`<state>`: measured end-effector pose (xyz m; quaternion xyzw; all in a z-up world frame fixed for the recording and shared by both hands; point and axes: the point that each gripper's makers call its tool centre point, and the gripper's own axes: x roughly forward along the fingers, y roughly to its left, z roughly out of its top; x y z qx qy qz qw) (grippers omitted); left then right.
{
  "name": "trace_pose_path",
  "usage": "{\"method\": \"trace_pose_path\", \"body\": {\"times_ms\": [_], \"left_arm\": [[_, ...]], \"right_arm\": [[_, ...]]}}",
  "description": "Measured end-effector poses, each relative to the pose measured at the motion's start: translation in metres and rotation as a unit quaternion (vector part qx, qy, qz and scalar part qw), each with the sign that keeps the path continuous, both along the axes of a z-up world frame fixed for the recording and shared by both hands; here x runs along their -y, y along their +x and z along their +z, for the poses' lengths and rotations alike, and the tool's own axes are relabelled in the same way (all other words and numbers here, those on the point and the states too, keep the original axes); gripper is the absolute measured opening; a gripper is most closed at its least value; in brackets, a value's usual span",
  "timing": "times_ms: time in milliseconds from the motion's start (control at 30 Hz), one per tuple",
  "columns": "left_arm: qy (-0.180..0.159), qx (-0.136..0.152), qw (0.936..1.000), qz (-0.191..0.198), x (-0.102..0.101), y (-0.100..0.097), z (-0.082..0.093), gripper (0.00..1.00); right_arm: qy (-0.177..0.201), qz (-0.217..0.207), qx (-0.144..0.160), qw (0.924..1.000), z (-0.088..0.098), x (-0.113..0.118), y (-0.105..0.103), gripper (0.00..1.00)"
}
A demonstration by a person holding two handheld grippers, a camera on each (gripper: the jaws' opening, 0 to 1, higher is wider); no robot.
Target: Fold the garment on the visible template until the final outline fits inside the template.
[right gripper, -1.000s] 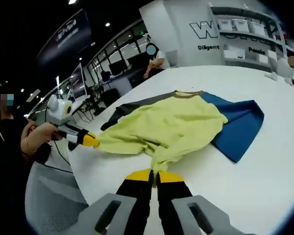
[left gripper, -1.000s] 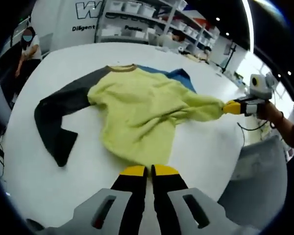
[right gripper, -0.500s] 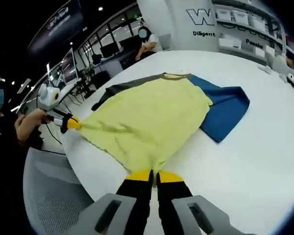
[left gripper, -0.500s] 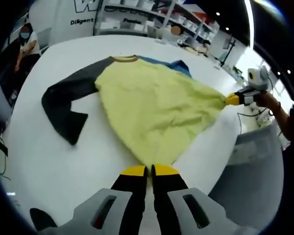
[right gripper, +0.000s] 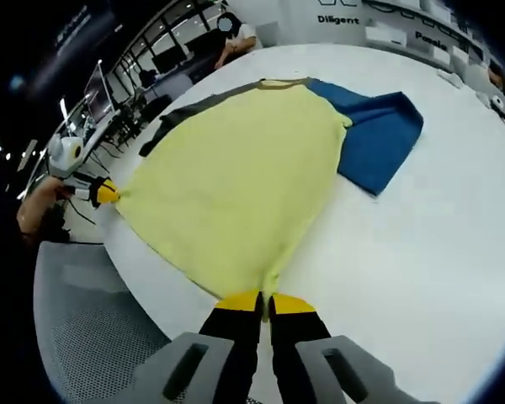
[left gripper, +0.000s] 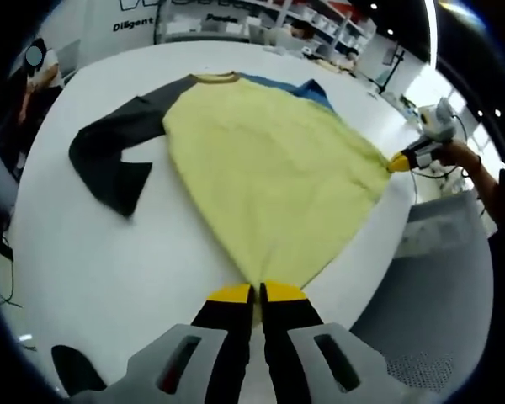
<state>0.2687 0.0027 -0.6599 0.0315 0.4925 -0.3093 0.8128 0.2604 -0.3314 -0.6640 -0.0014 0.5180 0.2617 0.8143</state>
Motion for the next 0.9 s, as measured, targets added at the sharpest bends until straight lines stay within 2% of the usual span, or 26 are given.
{"method": "trace_pose_path", "body": {"times_ms": [333,567,667,900], "left_arm": [[0.016,-0.002,0.9998,0.01,-0.004,-0.004,-0.01,0.0],[0.023,0.0,0.9994,0.026,-0.009,-0.005,-0.014,0.0],[0.021,-0.001,0.9994,0.028,-0.008,-0.007,-0.016,0.0],[0.017,-0.003,0.9991,0.038,-0.01,-0.007,-0.018,0.0]], "right_arm": [[-0.004,-0.018,-0.011,0.9998,-0.011,0.007,-0.004,0.0],[-0.049,-0.016,-0.003,0.9986,-0.015,0.023,-0.01,0.0],[-0.034,-0.023,-0.002,0.9992,-0.014,0.022,-0.01,0.0],[-0.034,-0.025,-0.001,0.9991,-0.013,0.023,-0.011,0.0]]}}
